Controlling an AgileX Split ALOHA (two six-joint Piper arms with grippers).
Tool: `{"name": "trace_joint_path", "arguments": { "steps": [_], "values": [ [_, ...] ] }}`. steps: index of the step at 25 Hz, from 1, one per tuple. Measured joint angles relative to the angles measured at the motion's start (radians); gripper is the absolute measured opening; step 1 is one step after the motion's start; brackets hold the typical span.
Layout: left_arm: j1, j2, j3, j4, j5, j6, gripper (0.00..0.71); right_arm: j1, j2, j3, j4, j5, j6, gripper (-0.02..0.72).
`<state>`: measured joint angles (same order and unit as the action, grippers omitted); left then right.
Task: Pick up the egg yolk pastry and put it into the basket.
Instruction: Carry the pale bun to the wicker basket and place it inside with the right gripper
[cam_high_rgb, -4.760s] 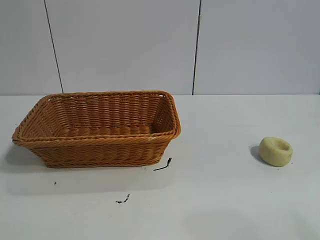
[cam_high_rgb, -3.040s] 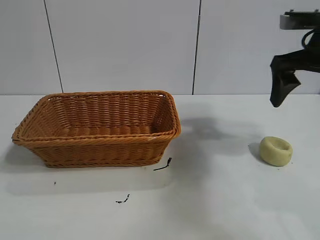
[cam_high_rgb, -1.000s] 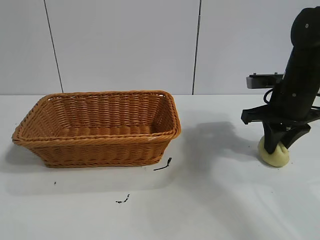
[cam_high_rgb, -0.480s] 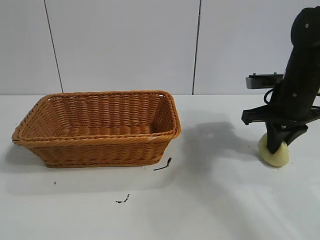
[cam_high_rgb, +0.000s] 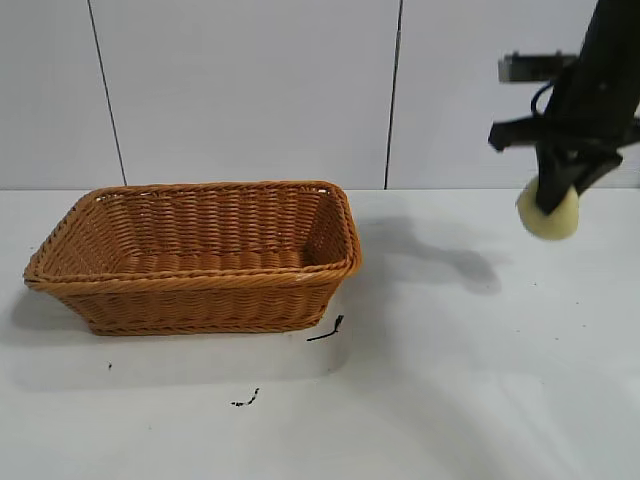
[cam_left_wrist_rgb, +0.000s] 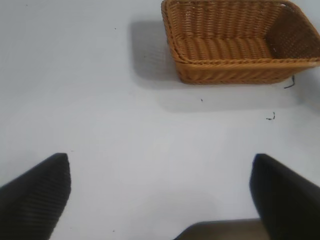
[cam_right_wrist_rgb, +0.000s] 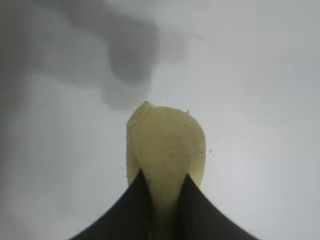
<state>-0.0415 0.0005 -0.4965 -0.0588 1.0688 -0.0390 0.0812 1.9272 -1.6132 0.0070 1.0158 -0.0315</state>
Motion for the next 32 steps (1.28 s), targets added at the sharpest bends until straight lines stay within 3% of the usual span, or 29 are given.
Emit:
{"name": "trace_joint_path", "arguments": {
  "steps": [7, 17, 25, 32],
  "values": [
    [0.000, 0.000, 0.000, 0.000, 0.000, 0.000, 0.695, 0.049, -0.004, -0.210, -0.007, 0.108, -0.002, 0.043],
    [0.000, 0.000, 0.000, 0.000, 0.000, 0.000, 0.695, 0.339, 0.127, -0.460, -0.007, 0.113, 0.024, 0.043],
    [0.000, 0.000, 0.000, 0.000, 0.000, 0.000, 0.695, 0.539, 0.283, -0.514, 0.008, 0.028, 0.073, 0.043],
    [0.000, 0.000, 0.000, 0.000, 0.000, 0.000, 0.695, 0.573, 0.439, -0.514, 0.008, -0.089, 0.080, 0.037]
  ]
}}
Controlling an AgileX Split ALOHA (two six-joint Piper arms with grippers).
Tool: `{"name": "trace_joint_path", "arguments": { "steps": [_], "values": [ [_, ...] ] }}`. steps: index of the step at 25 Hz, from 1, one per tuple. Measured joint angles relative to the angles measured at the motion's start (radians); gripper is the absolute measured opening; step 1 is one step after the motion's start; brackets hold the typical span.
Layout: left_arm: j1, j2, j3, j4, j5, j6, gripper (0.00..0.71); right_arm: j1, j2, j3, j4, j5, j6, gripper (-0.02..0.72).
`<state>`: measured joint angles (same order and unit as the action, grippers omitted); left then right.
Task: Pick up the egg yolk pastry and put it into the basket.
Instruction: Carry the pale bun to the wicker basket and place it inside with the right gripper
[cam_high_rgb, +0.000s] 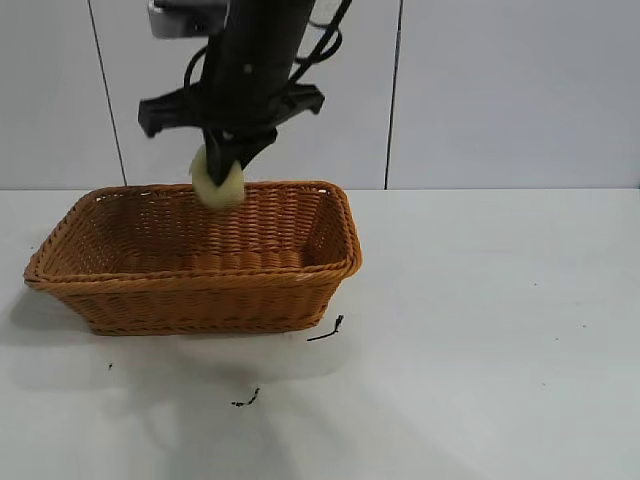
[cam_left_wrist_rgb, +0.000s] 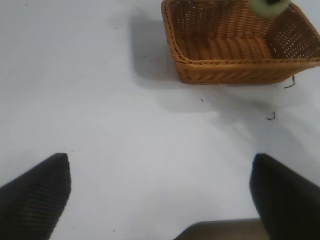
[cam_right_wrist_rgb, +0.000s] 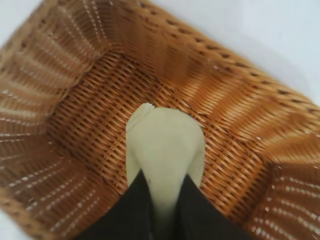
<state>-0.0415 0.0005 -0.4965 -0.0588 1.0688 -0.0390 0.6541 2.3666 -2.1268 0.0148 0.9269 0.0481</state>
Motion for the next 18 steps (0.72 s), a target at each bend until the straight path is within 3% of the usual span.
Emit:
{"name": "trace_joint_path", "arguments": {
  "steps": [4, 7, 9, 13, 15, 18],
  "values": [
    [0.000, 0.000, 0.000, 0.000, 0.000, 0.000, 0.695, 0.000, 0.076, 0.000, 0.000, -0.040, 0.004, 0.041],
    [0.000, 0.000, 0.000, 0.000, 0.000, 0.000, 0.695, 0.000, 0.092, 0.000, 0.000, -0.041, 0.004, 0.099],
    [0.000, 0.000, 0.000, 0.000, 0.000, 0.000, 0.695, 0.000, 0.092, -0.006, 0.000, -0.041, -0.005, 0.203],
    [0.000, 0.000, 0.000, 0.000, 0.000, 0.000, 0.695, 0.000, 0.092, -0.076, 0.000, 0.010, -0.011, 0.547],
    [0.000, 0.000, 0.000, 0.000, 0.000, 0.000, 0.695, 0.000, 0.092, -0.144, 0.000, 0.061, -0.011, 0.638],
    [0.000, 0.000, 0.000, 0.000, 0.000, 0.000, 0.695, 0.000, 0.091, -0.261, -0.004, 0.138, -0.010, 0.680]
  ]
}}
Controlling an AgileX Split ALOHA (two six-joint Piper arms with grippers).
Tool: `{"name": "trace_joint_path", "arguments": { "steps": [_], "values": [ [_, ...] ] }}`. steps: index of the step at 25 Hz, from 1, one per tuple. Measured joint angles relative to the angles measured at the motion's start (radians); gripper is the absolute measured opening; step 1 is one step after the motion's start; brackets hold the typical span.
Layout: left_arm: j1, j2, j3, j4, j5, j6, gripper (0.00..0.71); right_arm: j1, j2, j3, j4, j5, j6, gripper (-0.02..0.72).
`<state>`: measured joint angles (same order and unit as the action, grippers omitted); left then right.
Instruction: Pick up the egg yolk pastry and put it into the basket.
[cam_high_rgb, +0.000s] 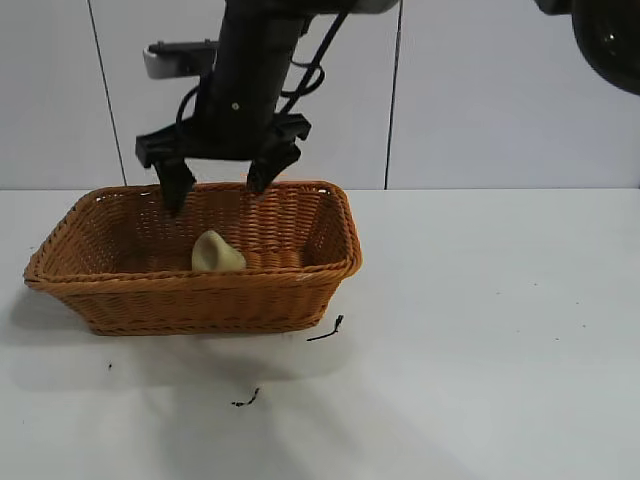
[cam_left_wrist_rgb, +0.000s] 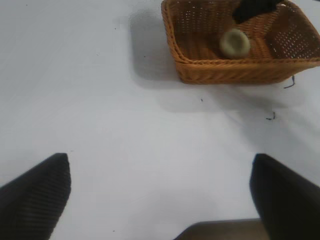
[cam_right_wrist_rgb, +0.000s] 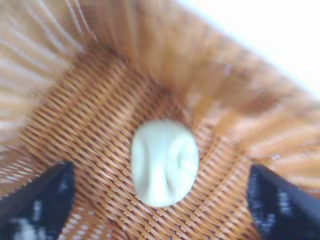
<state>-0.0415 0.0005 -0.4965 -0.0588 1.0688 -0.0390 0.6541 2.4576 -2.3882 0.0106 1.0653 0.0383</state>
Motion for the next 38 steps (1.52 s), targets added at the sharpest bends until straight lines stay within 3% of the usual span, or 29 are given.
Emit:
{"name": "trace_joint_path", "arguments": {
  "steps": [7, 11, 18, 25, 29, 33, 38],
  "values": [
    [0.000, 0.000, 0.000, 0.000, 0.000, 0.000, 0.695, -0.059, -0.004, -0.132, -0.011, 0.073, 0.012, 0.689],
    [0.000, 0.000, 0.000, 0.000, 0.000, 0.000, 0.695, -0.155, -0.004, -0.134, -0.049, 0.143, 0.001, 0.689],
    [0.000, 0.000, 0.000, 0.000, 0.000, 0.000, 0.695, -0.355, -0.004, -0.134, -0.090, 0.144, -0.047, 0.689],
    [0.000, 0.000, 0.000, 0.000, 0.000, 0.000, 0.695, -0.551, -0.004, -0.134, -0.078, 0.144, -0.054, 0.689],
    [0.000, 0.000, 0.000, 0.000, 0.000, 0.000, 0.695, -0.631, -0.005, -0.134, -0.038, 0.144, -0.054, 0.689],
    [0.000, 0.000, 0.000, 0.000, 0.000, 0.000, 0.695, -0.663, -0.037, -0.115, 0.009, 0.145, -0.054, 0.689],
    [0.000, 0.000, 0.000, 0.000, 0.000, 0.000, 0.695, -0.666, -0.175, 0.053, 0.014, 0.144, -0.054, 0.689]
  ]
}}
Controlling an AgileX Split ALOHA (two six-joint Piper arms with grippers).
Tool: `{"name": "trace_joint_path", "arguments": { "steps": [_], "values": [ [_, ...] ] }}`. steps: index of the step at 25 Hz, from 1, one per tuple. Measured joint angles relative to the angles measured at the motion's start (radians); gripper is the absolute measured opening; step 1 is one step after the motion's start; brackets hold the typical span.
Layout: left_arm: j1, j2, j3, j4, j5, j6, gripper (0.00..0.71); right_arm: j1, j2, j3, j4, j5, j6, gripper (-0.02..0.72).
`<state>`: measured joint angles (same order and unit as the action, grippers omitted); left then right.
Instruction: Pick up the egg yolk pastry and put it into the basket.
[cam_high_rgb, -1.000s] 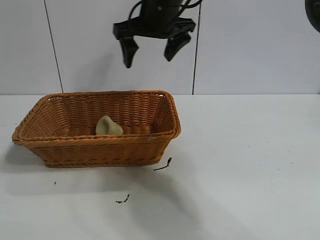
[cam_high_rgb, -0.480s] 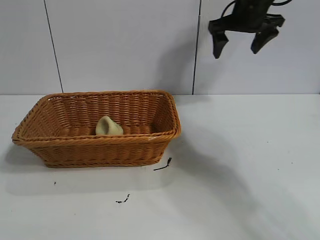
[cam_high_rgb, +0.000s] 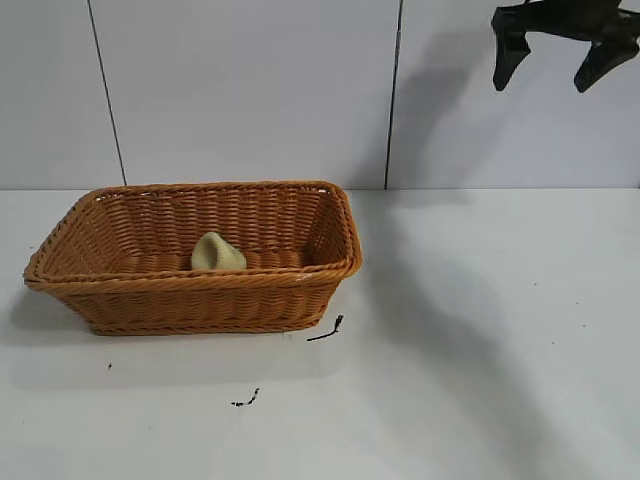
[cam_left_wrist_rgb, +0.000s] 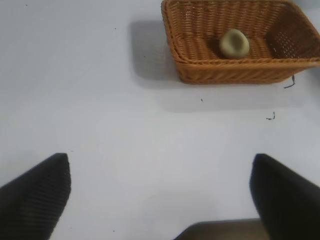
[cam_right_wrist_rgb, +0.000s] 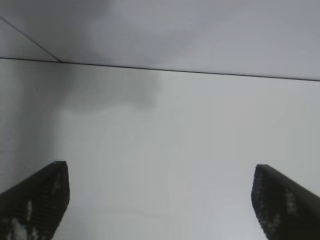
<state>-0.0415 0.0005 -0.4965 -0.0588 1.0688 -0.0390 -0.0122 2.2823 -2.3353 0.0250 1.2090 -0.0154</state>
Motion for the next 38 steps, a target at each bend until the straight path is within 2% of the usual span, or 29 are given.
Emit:
{"name": "trace_joint_path", "arguments": {
  "steps": [8, 16, 19, 24, 30, 33, 38],
  "values": [
    [0.000, 0.000, 0.000, 0.000, 0.000, 0.000, 0.695, 0.000, -0.408, 0.535, -0.003, 0.001, -0.004, 0.689],
    [0.000, 0.000, 0.000, 0.000, 0.000, 0.000, 0.695, 0.000, -0.842, 1.036, -0.018, 0.003, -0.038, 0.689],
    [0.000, 0.000, 0.000, 0.000, 0.000, 0.000, 0.695, 0.000, -0.998, 1.210, -0.025, -0.020, -0.045, 0.689],
    [0.000, 0.000, 0.000, 0.000, 0.000, 0.000, 0.695, 0.000, -1.257, 1.485, -0.025, -0.119, -0.048, 0.689],
    [0.000, 0.000, 0.000, 0.000, 0.000, 0.000, 0.695, 0.000, -1.601, 1.755, -0.025, -0.208, -0.048, 0.689],
    [0.000, 0.000, 0.000, 0.000, 0.000, 0.000, 0.695, 0.000, -1.766, 1.829, -0.025, -0.186, -0.048, 0.689],
    [0.000, 0.000, 0.000, 0.000, 0.000, 0.000, 0.695, 0.000, -2.007, 1.833, -0.025, -0.188, -0.018, 0.689]
  ]
}}
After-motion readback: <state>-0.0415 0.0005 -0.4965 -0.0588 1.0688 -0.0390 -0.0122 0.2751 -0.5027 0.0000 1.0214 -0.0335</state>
